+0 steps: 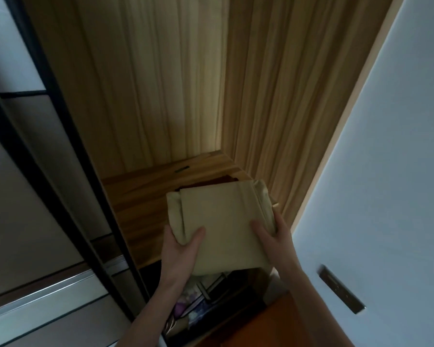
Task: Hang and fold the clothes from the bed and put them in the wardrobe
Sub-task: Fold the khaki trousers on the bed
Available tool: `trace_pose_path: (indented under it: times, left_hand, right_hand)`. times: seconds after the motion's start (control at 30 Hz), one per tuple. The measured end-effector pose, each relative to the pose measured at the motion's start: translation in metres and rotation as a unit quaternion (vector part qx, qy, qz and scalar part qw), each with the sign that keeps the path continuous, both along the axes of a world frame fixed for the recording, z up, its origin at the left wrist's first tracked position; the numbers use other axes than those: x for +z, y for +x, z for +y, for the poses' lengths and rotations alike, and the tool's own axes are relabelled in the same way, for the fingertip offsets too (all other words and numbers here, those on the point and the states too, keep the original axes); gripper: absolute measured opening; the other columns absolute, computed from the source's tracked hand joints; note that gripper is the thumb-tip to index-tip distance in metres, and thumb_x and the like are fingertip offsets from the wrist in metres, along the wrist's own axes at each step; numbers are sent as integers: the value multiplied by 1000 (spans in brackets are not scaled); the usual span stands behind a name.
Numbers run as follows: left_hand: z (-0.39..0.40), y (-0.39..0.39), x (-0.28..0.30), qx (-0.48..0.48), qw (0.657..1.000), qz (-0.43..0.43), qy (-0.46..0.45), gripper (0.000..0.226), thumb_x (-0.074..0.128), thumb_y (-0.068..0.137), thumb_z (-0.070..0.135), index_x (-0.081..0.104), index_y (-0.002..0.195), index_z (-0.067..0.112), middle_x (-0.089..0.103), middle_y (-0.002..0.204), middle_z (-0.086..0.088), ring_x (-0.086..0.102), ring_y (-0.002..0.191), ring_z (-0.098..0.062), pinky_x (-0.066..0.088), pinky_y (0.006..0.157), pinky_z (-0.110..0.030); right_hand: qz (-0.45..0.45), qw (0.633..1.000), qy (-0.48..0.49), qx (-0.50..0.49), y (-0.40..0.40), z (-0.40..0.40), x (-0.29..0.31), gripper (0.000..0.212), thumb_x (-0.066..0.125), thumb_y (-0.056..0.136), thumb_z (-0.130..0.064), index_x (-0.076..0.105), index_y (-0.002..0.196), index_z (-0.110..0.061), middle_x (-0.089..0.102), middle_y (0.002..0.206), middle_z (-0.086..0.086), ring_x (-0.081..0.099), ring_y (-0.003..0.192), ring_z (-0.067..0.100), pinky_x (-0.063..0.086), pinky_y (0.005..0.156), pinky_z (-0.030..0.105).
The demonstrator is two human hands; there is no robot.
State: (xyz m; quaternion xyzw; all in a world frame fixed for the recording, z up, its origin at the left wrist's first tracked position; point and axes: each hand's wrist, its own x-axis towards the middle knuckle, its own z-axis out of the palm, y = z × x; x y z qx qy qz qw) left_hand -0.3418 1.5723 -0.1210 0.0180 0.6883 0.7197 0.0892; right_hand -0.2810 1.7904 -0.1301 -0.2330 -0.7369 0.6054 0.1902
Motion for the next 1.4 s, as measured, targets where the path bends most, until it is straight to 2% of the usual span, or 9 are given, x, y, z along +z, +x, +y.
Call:
trace_pose_path:
  times: [0.13, 0.23, 0.4, 0.57, 0.77, 0.9, 1.07, 1.23, 1.4]
  left_hand:
    - [25, -35, -8, 29, 999, 10, -29, 43, 81, 85, 44, 48, 111, 52, 64, 117, 15, 62, 104, -3, 51, 94, -33]
    - [42, -58, -19, 57, 997, 7, -58, 42, 81, 84, 45, 46, 106, 50, 63, 112, 17, 61, 101, -2, 51, 98, -36]
    - [67, -98, -41, 104, 991, -7, -87, 52, 82, 81, 50, 53, 121, 35, 65, 112, 12, 64, 104, -13, 53, 100, -43]
    - [87, -129, -57, 131, 986, -17, -102, 59, 83, 83, 45, 52, 129, 25, 62, 111, 12, 62, 106, -16, 48, 95, -31]
    - [97, -151, -78, 158, 978, -31, -133, 64, 84, 79, 49, 54, 129, 24, 68, 117, 5, 66, 106, -18, 54, 101, -40]
    - [96, -162, -87, 162, 976, -27, -145, 66, 84, 73, 57, 56, 126, 28, 70, 115, 9, 68, 105, -16, 56, 98, -43]
    - [98, -173, -91, 164, 970, -26, -178, 58, 84, 78, 51, 55, 121, 26, 69, 110, 8, 68, 104, -18, 56, 94, -38]
    - [101, -183, -89, 173, 971, -4, -166, 57, 84, 79, 49, 55, 124, 27, 69, 113, 9, 67, 102, -15, 56, 95, -37]
    - [102, -196, -87, 160, 972, -12, -170, 65, 83, 80, 50, 54, 132, 23, 69, 120, 4, 66, 106, -16, 57, 97, -41]
  right_hand:
    - [15, 1000, 15, 12, -39, 22, 3, 69, 72, 95, -35, 39, 155, -28, 56, 119, -25, 56, 104, -8, 47, 75, 9]
    - [8, 999, 12, 36, -69, 40, -3, 70, 74, 94, -34, 40, 155, -25, 62, 132, -9, 61, 106, -4, 50, 75, 10]
    - [3, 997, 13, 73, -120, 67, -15, 58, 72, 95, -33, 46, 147, -30, 63, 122, -19, 63, 104, -3, 50, 72, 9]
    - [-15, 993, 27, 113, -162, 90, -28, 56, 71, 96, -35, 47, 147, -31, 59, 116, -24, 59, 103, -4, 49, 86, 21]
    - [-46, 990, 24, 130, -196, 105, -52, 48, 71, 96, -33, 51, 140, -33, 61, 108, -26, 58, 94, -12, 45, 70, 4]
    - [-63, 988, 33, 138, -210, 106, -69, 46, 72, 95, -35, 54, 138, -32, 66, 107, -24, 63, 93, -9, 47, 73, 7]
    - [-73, 986, 36, 143, -223, 110, -84, 55, 71, 94, -41, 53, 145, -29, 70, 113, -17, 68, 103, 6, 53, 94, 29]
    - [-67, 986, 26, 150, -235, 113, -82, 44, 71, 97, -33, 55, 138, -30, 68, 108, -21, 64, 96, -6, 53, 89, 24]
    - [-86, 985, 49, 143, -247, 115, -83, 50, 69, 96, -40, 55, 142, -25, 67, 109, -17, 66, 107, 13, 51, 91, 28]
